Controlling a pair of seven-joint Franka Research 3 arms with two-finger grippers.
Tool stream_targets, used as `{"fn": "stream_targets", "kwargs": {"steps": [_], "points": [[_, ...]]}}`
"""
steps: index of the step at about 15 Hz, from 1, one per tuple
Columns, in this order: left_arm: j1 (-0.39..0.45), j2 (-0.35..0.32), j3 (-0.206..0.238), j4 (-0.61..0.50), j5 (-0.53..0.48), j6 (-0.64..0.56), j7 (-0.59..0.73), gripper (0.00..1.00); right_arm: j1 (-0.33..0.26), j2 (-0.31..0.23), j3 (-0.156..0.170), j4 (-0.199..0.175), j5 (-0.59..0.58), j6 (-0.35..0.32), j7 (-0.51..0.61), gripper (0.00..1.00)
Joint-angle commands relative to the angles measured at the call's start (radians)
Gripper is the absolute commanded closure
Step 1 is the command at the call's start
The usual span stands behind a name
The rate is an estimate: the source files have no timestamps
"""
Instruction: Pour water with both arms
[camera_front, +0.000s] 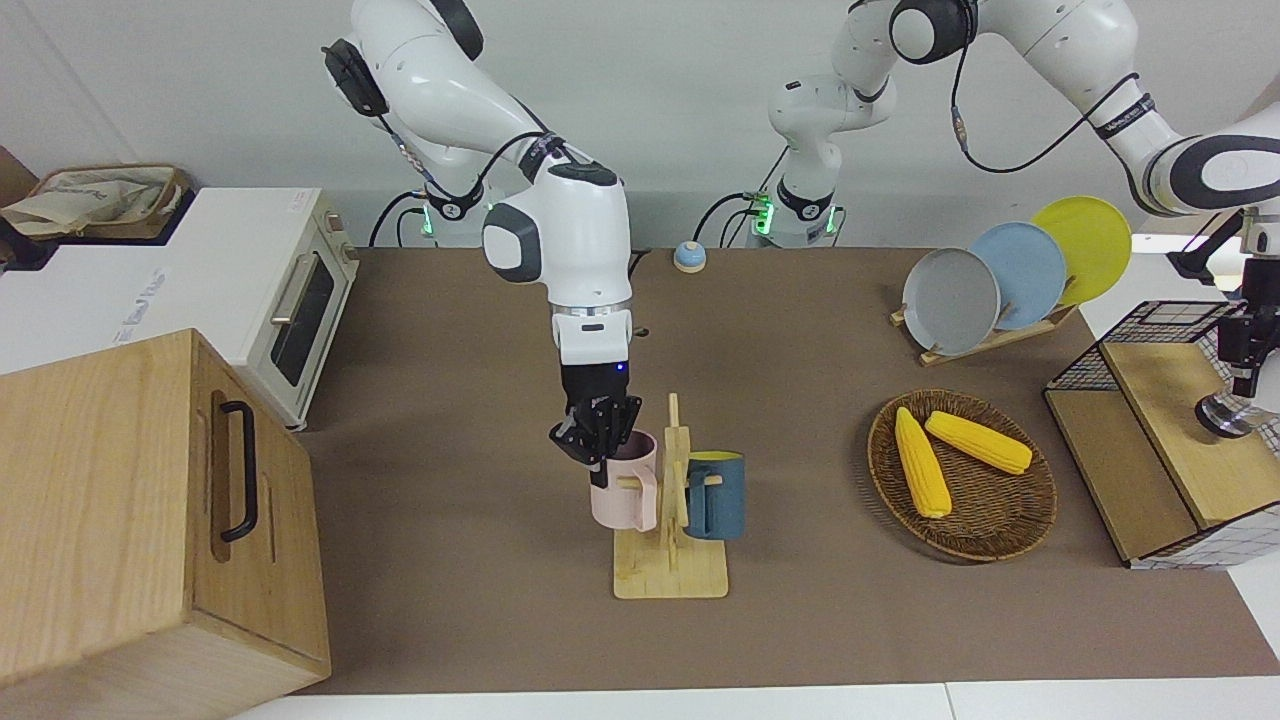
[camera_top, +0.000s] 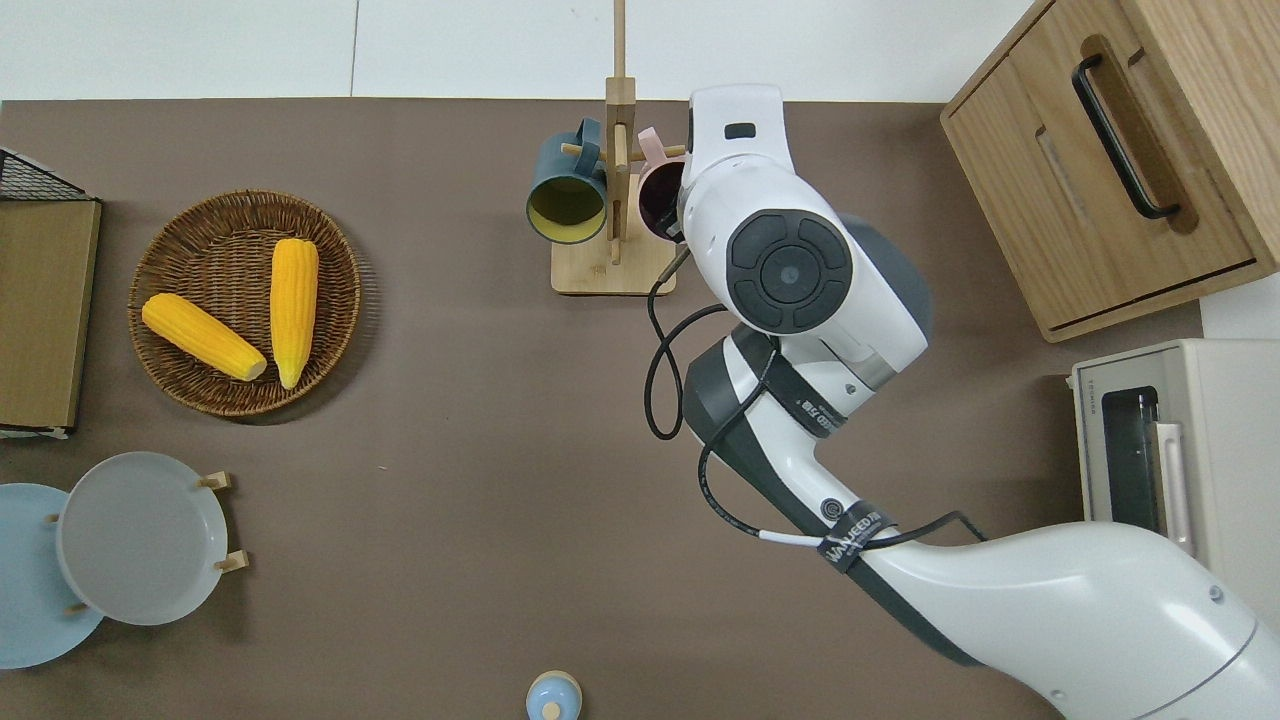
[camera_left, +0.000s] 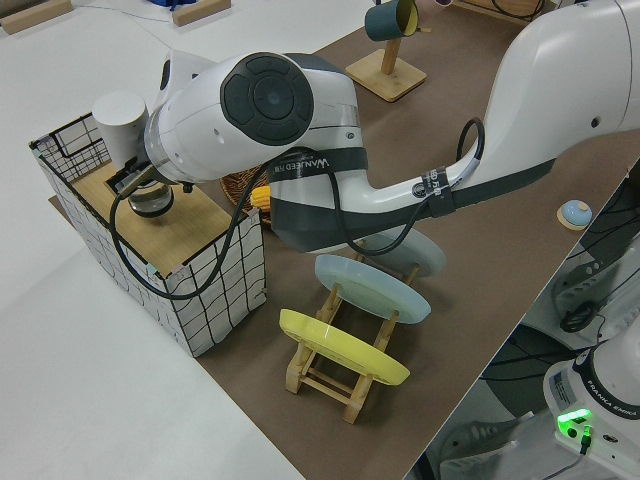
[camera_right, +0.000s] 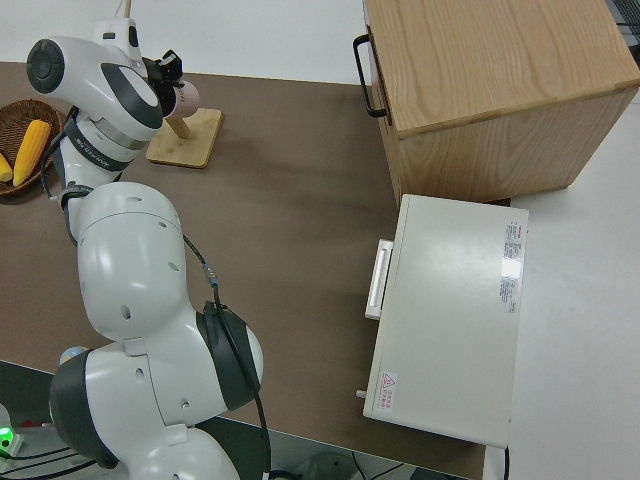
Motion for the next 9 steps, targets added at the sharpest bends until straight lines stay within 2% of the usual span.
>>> {"fn": "stream_targets", "kwargs": {"steps": [1, 4, 6, 9], "points": [[0.009, -0.018, 0.000, 0.022, 0.000, -0.022, -0.014, 1.00, -0.024, -0.037, 0.009, -0.043, -0.008, -0.005, 0.021, 0.959], [0.009, -0.020, 0.000, 0.022, 0.000, -0.025, -0.014, 1.00, -0.028, -0.042, 0.012, -0.049, -0.008, -0.018, 0.019, 0.959], [0.009, -0.024, 0.002, 0.022, 0.000, -0.029, -0.014, 1.00, -0.042, -0.062, 0.015, -0.075, -0.008, -0.020, 0.019, 0.959], [0.009, -0.030, 0.002, 0.022, 0.002, -0.035, -0.014, 1.00, -0.050, -0.077, 0.015, -0.092, -0.008, -0.021, 0.018, 0.959]]}}
